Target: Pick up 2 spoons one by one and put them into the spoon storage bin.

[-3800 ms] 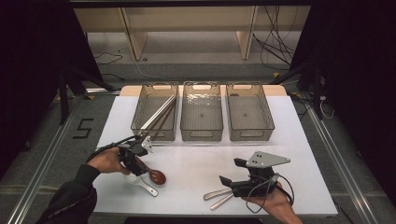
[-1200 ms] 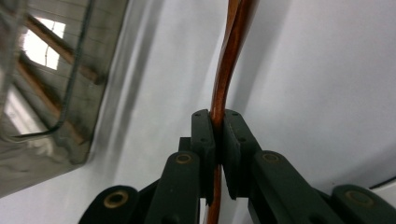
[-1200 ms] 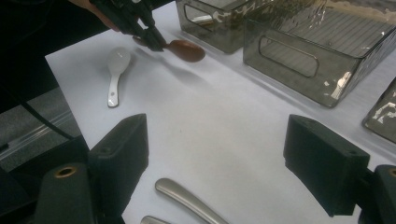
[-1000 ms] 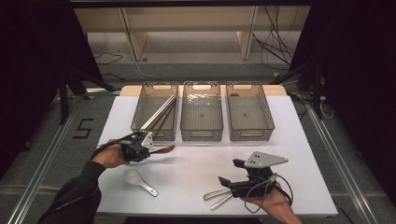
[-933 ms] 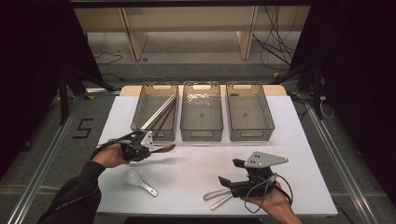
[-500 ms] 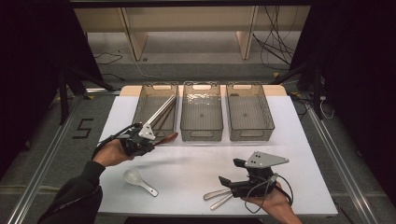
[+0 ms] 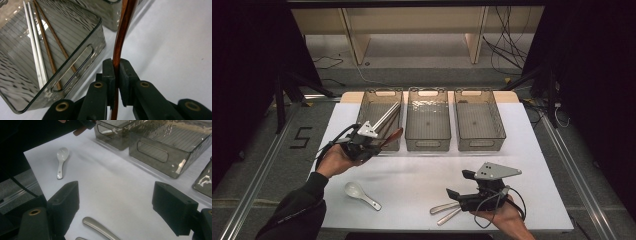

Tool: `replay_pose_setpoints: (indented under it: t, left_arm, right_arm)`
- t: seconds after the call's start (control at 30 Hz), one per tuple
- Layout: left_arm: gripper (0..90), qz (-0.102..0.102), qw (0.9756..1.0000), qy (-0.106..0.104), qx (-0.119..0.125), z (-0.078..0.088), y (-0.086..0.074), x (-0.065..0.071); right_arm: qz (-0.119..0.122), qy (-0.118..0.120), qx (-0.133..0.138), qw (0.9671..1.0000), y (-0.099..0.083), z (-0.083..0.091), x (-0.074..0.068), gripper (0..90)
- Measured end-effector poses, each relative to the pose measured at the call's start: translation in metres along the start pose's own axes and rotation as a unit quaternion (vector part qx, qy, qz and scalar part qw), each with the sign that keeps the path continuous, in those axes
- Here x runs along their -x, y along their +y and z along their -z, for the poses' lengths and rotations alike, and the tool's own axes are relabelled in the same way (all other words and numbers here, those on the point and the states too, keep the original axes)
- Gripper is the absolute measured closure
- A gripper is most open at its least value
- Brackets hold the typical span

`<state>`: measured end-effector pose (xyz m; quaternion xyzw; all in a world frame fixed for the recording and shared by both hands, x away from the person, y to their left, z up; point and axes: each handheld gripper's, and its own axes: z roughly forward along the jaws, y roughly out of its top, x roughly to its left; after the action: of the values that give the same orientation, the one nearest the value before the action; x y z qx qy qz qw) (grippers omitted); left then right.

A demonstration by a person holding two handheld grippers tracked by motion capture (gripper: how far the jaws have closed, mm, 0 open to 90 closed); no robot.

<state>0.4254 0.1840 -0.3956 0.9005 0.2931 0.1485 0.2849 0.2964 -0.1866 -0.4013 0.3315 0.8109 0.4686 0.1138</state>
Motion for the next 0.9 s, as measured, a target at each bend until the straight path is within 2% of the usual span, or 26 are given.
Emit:
replay_pose_setpoints:
  t: [0.3,0.43,0.63,0.9]
  left_arm:
    - [83.4,0.018,0.9995,-0.006,0.025,-0.002,0.015,0.004]
    - [83.4,0.034,0.9985,-0.011,0.041,-0.005,0.023,0.002]
    - [83.4,0.063,0.9956,-0.022,0.065,-0.012,0.043,-0.003]
    - [83.4,0.071,0.9943,-0.028,0.074,-0.026,0.07,-0.001]
  right_arm:
    - [-0.002,-0.002,0.007,1.0,0.0,0.001,0.001,22.8]
    - [-0.004,-0.002,0.007,1.0,0.0,0.002,0.001,22.7]
    - [-0.006,-0.002,0.012,0.9999,0.0,0.002,0.002,22.5]
    - [-0.005,0.0,0.013,0.9999,0.0,0.003,0.002,22.5]
